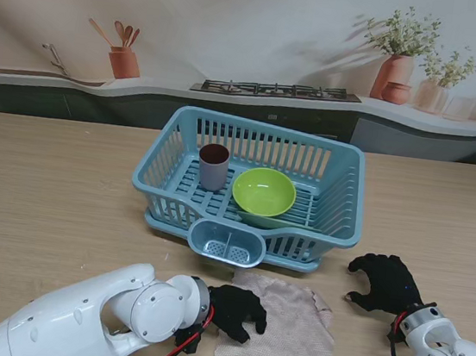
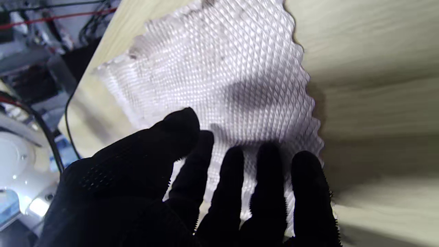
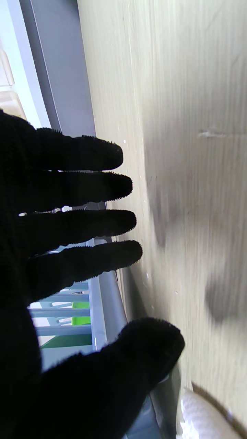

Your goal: Clear dishes and wipe the table

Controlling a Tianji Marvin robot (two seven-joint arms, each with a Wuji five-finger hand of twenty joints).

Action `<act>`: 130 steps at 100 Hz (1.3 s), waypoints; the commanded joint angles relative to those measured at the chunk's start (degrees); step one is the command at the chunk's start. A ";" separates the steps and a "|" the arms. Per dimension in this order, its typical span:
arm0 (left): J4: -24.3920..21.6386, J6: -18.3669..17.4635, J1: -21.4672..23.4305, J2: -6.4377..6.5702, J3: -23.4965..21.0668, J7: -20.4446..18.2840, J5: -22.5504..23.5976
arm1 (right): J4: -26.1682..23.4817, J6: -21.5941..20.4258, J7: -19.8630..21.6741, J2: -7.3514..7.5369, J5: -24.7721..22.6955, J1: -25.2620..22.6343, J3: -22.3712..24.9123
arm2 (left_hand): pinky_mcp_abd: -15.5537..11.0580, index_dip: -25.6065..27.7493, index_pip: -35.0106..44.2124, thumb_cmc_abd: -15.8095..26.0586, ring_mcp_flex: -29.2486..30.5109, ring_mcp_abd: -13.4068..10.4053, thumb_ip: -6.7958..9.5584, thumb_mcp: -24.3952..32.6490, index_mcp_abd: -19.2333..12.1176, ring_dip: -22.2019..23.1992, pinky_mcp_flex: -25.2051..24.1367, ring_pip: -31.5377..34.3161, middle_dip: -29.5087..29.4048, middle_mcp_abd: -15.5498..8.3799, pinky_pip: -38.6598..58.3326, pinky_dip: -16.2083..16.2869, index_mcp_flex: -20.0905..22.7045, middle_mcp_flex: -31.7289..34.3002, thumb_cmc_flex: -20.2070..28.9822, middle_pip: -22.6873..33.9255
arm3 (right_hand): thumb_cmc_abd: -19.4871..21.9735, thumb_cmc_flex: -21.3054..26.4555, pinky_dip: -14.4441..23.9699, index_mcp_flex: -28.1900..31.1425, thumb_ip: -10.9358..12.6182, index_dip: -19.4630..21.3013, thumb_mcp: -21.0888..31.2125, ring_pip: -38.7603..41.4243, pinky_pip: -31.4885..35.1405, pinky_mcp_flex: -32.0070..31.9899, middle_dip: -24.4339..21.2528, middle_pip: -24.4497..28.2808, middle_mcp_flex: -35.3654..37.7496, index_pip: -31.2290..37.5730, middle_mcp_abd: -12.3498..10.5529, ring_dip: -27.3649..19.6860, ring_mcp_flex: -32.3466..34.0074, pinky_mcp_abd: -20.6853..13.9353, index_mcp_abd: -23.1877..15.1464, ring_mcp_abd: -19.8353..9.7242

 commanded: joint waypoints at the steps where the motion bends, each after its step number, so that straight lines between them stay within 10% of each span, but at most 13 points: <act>1: 1.37 1.15 0.66 1.28 -0.76 -0.84 -0.60 | -0.33 0.17 0.54 -0.11 -0.19 -0.46 -0.02 | 2.57 -0.63 -0.61 -2.59 3.34 8.60 -0.97 2.98 1.78 0.58 2.88 0.83 0.65 6.83 3.55 2.13 3.65 4.19 2.46 0.47 | 0.89 0.54 0.18 -0.22 -0.33 0.64 -0.96 -0.09 -0.59 -0.70 -0.81 -0.37 -1.06 -0.46 0.40 -0.14 -1.83 0.16 0.91 0.13; 37: -0.13 -4.31 8.06 2.96 -9.31 -4.43 11.95 | -0.38 0.19 0.47 -0.15 -0.04 -0.37 0.07 | 4.98 0.69 -3.96 -10.03 1.67 8.15 -2.55 6.15 0.87 3.37 2.05 3.81 2.43 6.74 2.44 3.39 1.74 1.28 -3.99 3.30 | 1.48 0.57 0.39 0.13 -0.14 0.69 -1.52 0.15 -0.53 -1.02 -0.81 -0.36 -1.13 -0.36 0.38 -0.02 -1.97 -0.05 0.61 0.14; 70: -1.47 -15.21 14.31 1.00 -16.10 3.98 11.51 | -0.16 0.04 0.12 -0.12 -0.36 -0.22 0.14 | 6.83 3.57 4.43 -8.20 -2.21 -2.26 -2.73 3.91 -6.19 -1.21 -4.16 -7.16 0.40 -3.00 -3.15 -0.56 -5.71 -3.30 -5.92 -0.44 | 1.88 0.62 0.71 0.37 -0.02 0.76 -1.83 0.32 -0.47 -1.31 -0.85 -0.45 -1.21 -0.37 0.55 0.08 -2.25 0.20 0.39 0.13; 94: 0.32 -12.04 9.38 1.47 -10.55 1.34 8.39 | -0.05 -0.36 0.14 -0.10 -0.38 -0.06 0.18 | 7.33 2.91 4.56 -7.50 -8.00 -6.10 -2.68 2.42 -12.32 -7.70 -8.94 -20.75 -2.90 -7.94 -13.94 -7.72 -9.11 -8.45 -6.26 -6.33 | 2.06 0.53 0.89 0.52 0.02 0.85 -1.99 0.42 -0.55 -1.38 -0.85 -0.44 -1.25 -0.37 0.64 0.11 -2.25 0.18 0.33 0.12; 111: 1.85 -7.51 4.64 2.16 -5.21 -1.54 7.10 | -0.09 -0.19 0.23 -0.14 -0.09 -0.07 0.08 | 10.27 2.62 4.76 -8.35 -8.13 0.19 -2.46 2.88 -13.03 -7.53 -6.94 -22.50 -3.61 -6.49 -11.46 -6.16 -9.94 -9.91 -5.39 -7.11 | 2.24 0.45 0.97 0.54 0.05 0.88 -2.12 0.38 -0.64 -1.45 -0.90 -0.54 -1.29 -0.43 0.64 0.09 -2.31 0.05 0.26 0.07; 130: 2.00 -5.43 1.95 3.42 -2.46 -5.12 10.23 | -0.11 -0.02 -0.17 -0.22 0.03 -0.08 0.13 | 10.77 2.32 4.82 -12.58 2.51 7.23 -2.70 8.65 -7.04 -0.48 4.24 -7.21 -0.84 0.79 3.47 3.64 -2.56 -3.37 -2.73 -2.16 | 2.58 0.41 1.10 0.55 0.13 0.92 -2.33 0.33 -0.68 -1.71 -0.92 -0.62 -1.56 -0.47 0.72 0.08 -2.58 0.29 0.19 0.14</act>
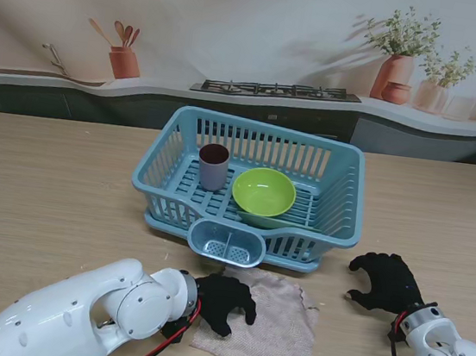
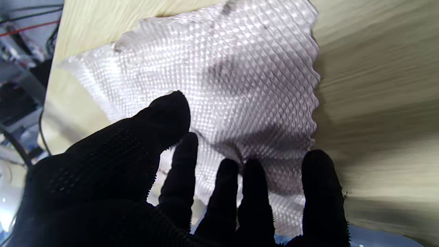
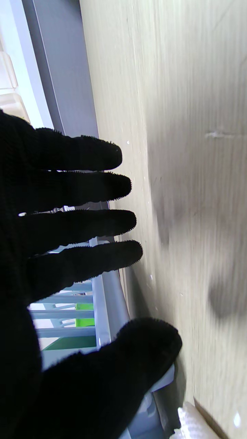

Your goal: Clear dishes and wipe the table

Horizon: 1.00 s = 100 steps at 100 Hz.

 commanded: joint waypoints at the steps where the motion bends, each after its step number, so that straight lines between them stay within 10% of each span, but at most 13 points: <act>1: 2.41 -0.91 -0.11 1.71 1.18 -3.78 1.93 | -0.09 -0.16 0.31 -0.14 -0.15 -0.10 0.05 | 1.39 -0.47 0.30 -3.56 11.67 20.39 -1.63 3.87 1.69 -0.21 3.79 5.06 1.76 4.26 4.67 3.57 3.37 3.08 2.20 2.21 | 1.19 0.41 0.62 0.47 0.13 0.53 -1.58 0.28 -0.66 -1.02 -0.91 -0.63 -1.56 -0.43 0.71 0.08 -1.51 0.27 0.18 0.13; 29: 3.77 -0.21 -0.59 2.07 1.93 -4.35 5.07 | 0.05 -0.57 -0.09 -0.13 -0.36 0.13 0.22 | -1.01 -0.02 0.92 -8.66 28.25 23.64 -1.87 8.31 10.12 9.47 23.15 25.53 7.13 14.09 16.22 9.67 18.23 18.15 5.07 12.50 | 1.43 0.46 0.87 0.47 0.22 0.62 -1.75 0.51 -0.65 -1.19 -0.89 -0.56 -1.72 -0.43 0.74 0.19 -1.72 0.14 0.19 0.13; 39: 4.41 -0.04 -1.19 2.19 2.65 -4.55 6.10 | 0.09 -0.61 -0.08 -0.14 -0.27 0.17 0.20 | -0.28 4.09 6.68 -11.30 35.76 22.34 -6.97 5.32 9.83 12.15 30.92 30.65 8.97 16.29 22.38 10.44 19.84 23.58 9.08 16.57 | 1.50 0.51 0.94 0.44 0.25 0.63 -1.83 0.53 -0.68 -1.32 -0.89 -0.55 -1.76 -0.47 0.73 0.19 -1.78 0.20 0.15 0.12; 52: 5.32 0.82 -1.66 2.11 3.43 -3.97 6.53 | 0.09 -0.69 -0.04 -0.14 -0.26 0.12 0.22 | -0.02 4.12 17.31 -10.76 43.95 19.89 -7.00 0.05 9.01 12.84 39.53 36.37 12.20 17.78 30.16 8.61 20.30 31.53 14.37 19.17 | 1.63 0.51 1.04 0.51 0.29 0.66 -1.86 0.59 -0.68 -1.33 -0.89 -0.54 -1.80 -0.47 0.72 0.21 -1.81 0.25 0.20 0.21; 80: 4.83 2.60 0.05 2.53 1.25 -5.81 9.43 | 0.16 -0.76 -0.26 -0.17 -0.25 0.21 0.29 | -0.22 -5.02 8.03 7.13 41.88 17.46 -3.30 -10.24 10.41 15.71 41.58 44.41 21.70 21.90 33.06 5.97 24.74 28.57 21.53 22.24 | 1.94 0.49 1.15 0.56 0.36 0.71 -2.06 0.72 -0.68 -1.36 -0.88 -0.48 -1.80 -0.44 0.72 0.27 -1.87 0.09 0.22 0.18; 100: 2.59 -0.26 6.62 2.41 -7.62 -9.30 19.20 | 0.15 -1.00 -0.09 -0.15 -0.19 0.33 0.33 | 0.70 4.45 11.58 11.42 40.98 16.39 -2.71 -13.31 12.15 19.25 41.12 44.90 23.33 24.45 32.47 6.68 24.32 25.80 23.33 24.94 | 2.29 0.42 1.20 0.68 0.43 0.72 -2.25 0.80 -0.63 -1.34 -0.87 -0.46 -1.85 -0.45 0.89 0.30 -1.89 0.18 0.29 0.24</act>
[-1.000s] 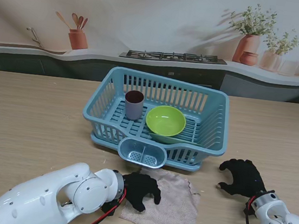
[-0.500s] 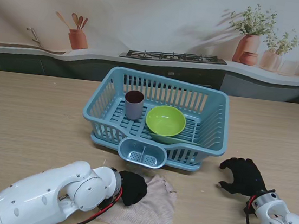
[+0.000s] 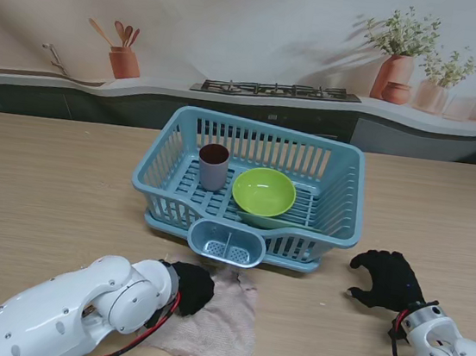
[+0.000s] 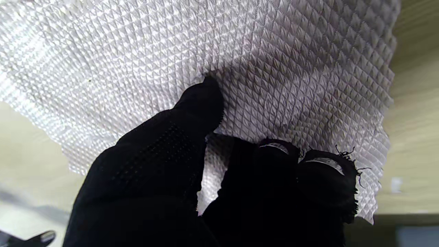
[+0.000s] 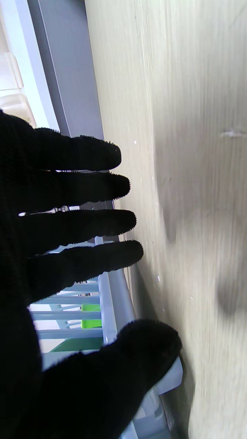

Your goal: Clear dishes and wipe the table

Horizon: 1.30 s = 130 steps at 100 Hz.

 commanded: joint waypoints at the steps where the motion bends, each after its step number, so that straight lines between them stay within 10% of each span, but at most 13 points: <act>1: 2.42 -2.32 3.13 1.64 -1.68 -3.04 2.52 | -0.07 -0.54 0.74 -0.05 -0.14 0.00 0.09 | 0.67 -2.58 -13.12 12.05 -0.74 -0.92 2.51 0.94 7.82 1.65 1.49 2.77 2.15 8.08 5.17 0.25 1.92 -1.78 6.23 -1.47 | 1.56 0.44 0.51 0.26 0.43 0.66 -0.96 0.70 -0.61 -0.74 -0.87 -0.47 -1.79 -0.32 0.79 0.31 -1.35 0.19 0.29 0.25; 31: -1.96 -6.49 17.34 -0.40 -17.75 -0.56 16.90 | -0.16 -0.61 0.85 -0.07 0.07 -0.01 0.14 | 4.19 4.56 -2.71 10.01 -2.12 -0.05 -1.04 8.28 8.04 3.64 -2.23 1.46 6.29 5.72 1.26 5.87 -2.67 -0.78 4.14 -2.81 | 1.58 0.60 0.53 0.34 0.52 0.70 -0.98 0.75 -0.62 -0.79 -0.83 -0.36 -1.72 -0.35 0.79 0.32 -1.38 0.14 0.34 0.24; 62: -1.02 -7.47 23.05 -1.73 -24.58 10.69 20.31 | -0.11 -0.53 1.00 -0.05 0.05 0.10 0.00 | 7.87 4.92 0.01 9.03 -5.15 0.71 -1.94 10.31 6.91 1.61 -7.90 -2.31 8.59 1.94 -6.23 9.92 -3.09 -0.34 2.79 -5.33 | 1.55 0.66 0.52 0.35 0.51 0.73 -0.90 0.76 -0.63 -0.86 -0.82 -0.32 -1.87 -0.36 0.88 0.33 -1.49 0.09 0.33 0.29; 97: 0.32 -14.18 23.80 -2.41 -26.20 22.23 15.60 | -0.29 -0.27 1.17 -0.02 -0.12 -0.03 0.12 | 7.60 0.13 -0.52 9.89 -25.79 0.91 0.74 3.82 -1.12 -4.88 -27.98 -17.22 -4.17 -5.48 -21.28 4.23 -8.78 -20.34 -1.65 -7.16 | 1.57 0.58 0.67 0.32 0.52 0.76 -1.07 0.91 -0.66 -1.28 -0.81 -0.29 -2.23 -0.41 0.97 0.41 -1.87 0.01 0.21 0.33; 130: 0.42 -10.78 22.66 -1.99 -24.27 16.59 14.96 | -0.37 -0.23 1.31 -0.01 -0.10 -0.07 0.13 | 9.43 1.64 -6.79 2.49 -31.14 5.49 -1.05 4.58 -6.62 -23.55 -39.36 -46.60 -18.56 -12.71 -33.16 -5.33 -13.91 -19.67 -7.79 -22.98 | 1.63 0.56 0.84 0.28 0.54 0.78 -1.16 0.97 -0.75 -1.47 -0.81 -0.26 -2.41 -0.50 1.10 0.43 -2.08 0.16 0.20 0.34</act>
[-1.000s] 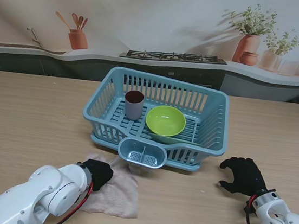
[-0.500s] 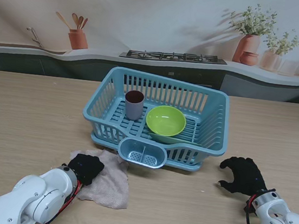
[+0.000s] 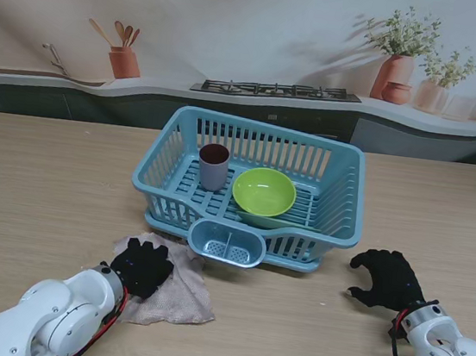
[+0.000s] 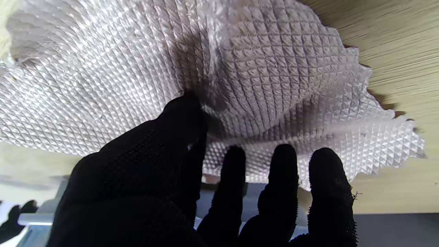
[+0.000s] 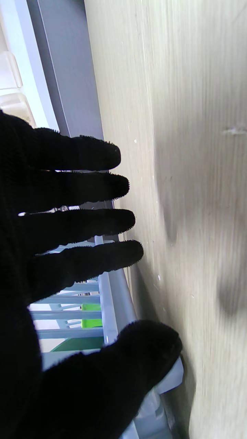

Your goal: Clear dishes and wipe the table

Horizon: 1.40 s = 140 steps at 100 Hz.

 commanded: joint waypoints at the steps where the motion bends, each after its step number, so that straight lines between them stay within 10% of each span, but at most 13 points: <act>1: 1.54 1.68 -0.09 0.24 1.56 -3.41 0.15 | -0.26 -0.10 0.81 -0.01 -0.26 -0.18 0.03 | 4.13 -2.61 -7.89 -3.40 0.44 2.80 -0.42 1.23 -6.02 -2.46 0.11 -3.61 -3.05 -1.19 -2.47 -1.53 -1.42 3.31 -0.24 -3.40 | 1.60 0.58 0.77 0.23 0.54 0.72 -0.62 0.89 -0.74 -1.17 -0.81 -0.05 -1.74 -0.50 0.67 0.43 -1.47 0.18 0.18 0.34; 26: 2.68 7.17 -2.04 0.54 4.00 -7.68 0.93 | -0.32 -0.07 0.75 -0.05 -0.13 -0.21 0.02 | 4.13 7.26 6.46 -5.99 19.23 7.25 0.86 7.14 4.83 -1.16 20.73 5.62 -0.58 5.40 8.02 6.47 -3.21 18.22 8.98 0.00 | 1.79 0.51 0.92 0.33 0.57 0.78 -0.78 0.94 -0.74 -1.22 -0.81 -0.02 -1.73 -0.47 0.69 0.44 -1.46 0.27 0.10 0.42; 46: 2.93 8.59 -0.19 0.27 1.78 -6.58 3.95 | -0.42 0.09 0.68 -0.08 -0.08 -0.35 0.04 | 1.00 6.58 6.85 -8.92 35.78 5.37 1.37 11.21 9.07 1.00 37.68 15.09 10.25 8.73 17.65 -0.91 -1.38 33.87 13.49 -3.37 | 1.75 0.59 1.06 0.35 0.59 0.81 -0.77 0.93 -0.76 -1.22 -0.82 -0.02 -1.76 -0.48 0.69 0.44 -1.51 0.48 0.15 0.46; 65: 4.01 8.29 3.58 -0.27 -3.41 -0.46 8.28 | -0.49 0.06 0.79 -0.06 -0.11 -0.37 0.07 | 2.45 -1.37 -10.99 -8.66 37.35 6.60 -0.75 11.02 4.80 4.65 37.17 14.80 8.74 8.62 18.59 -3.52 6.35 36.67 16.82 -3.71 | 1.83 0.52 1.12 0.36 0.59 0.82 -0.83 0.99 -0.78 -1.23 -0.82 -0.01 -1.78 -0.49 0.68 0.46 -1.50 0.37 0.12 0.45; 95: 7.08 7.31 8.02 -0.86 -9.82 11.48 11.21 | -0.55 0.33 0.89 -0.05 -0.14 -0.39 -0.04 | 3.81 -6.88 -14.29 -5.58 36.83 7.60 -1.10 10.09 4.80 8.58 37.61 17.96 8.51 10.43 19.86 -2.46 16.71 38.87 17.58 -4.99 | 1.86 0.55 1.18 0.41 0.61 0.85 -0.83 0.96 -0.83 -1.22 -0.82 -0.01 -1.78 -0.50 0.64 0.45 -1.57 0.22 0.10 0.43; 140: 3.45 8.04 3.63 -0.65 -2.75 1.72 1.40 | -0.50 -0.75 0.44 -0.15 0.21 -0.15 0.39 | 3.71 -4.74 -14.30 -3.41 37.09 7.56 -0.41 9.36 4.67 9.80 38.44 20.01 9.00 11.34 21.29 -1.56 17.41 38.57 16.92 -3.45 | 1.85 0.52 1.23 0.37 0.58 0.85 -0.77 0.97 -0.79 -1.15 -0.85 -0.05 -1.74 -0.55 0.63 0.44 -1.41 0.57 0.09 0.45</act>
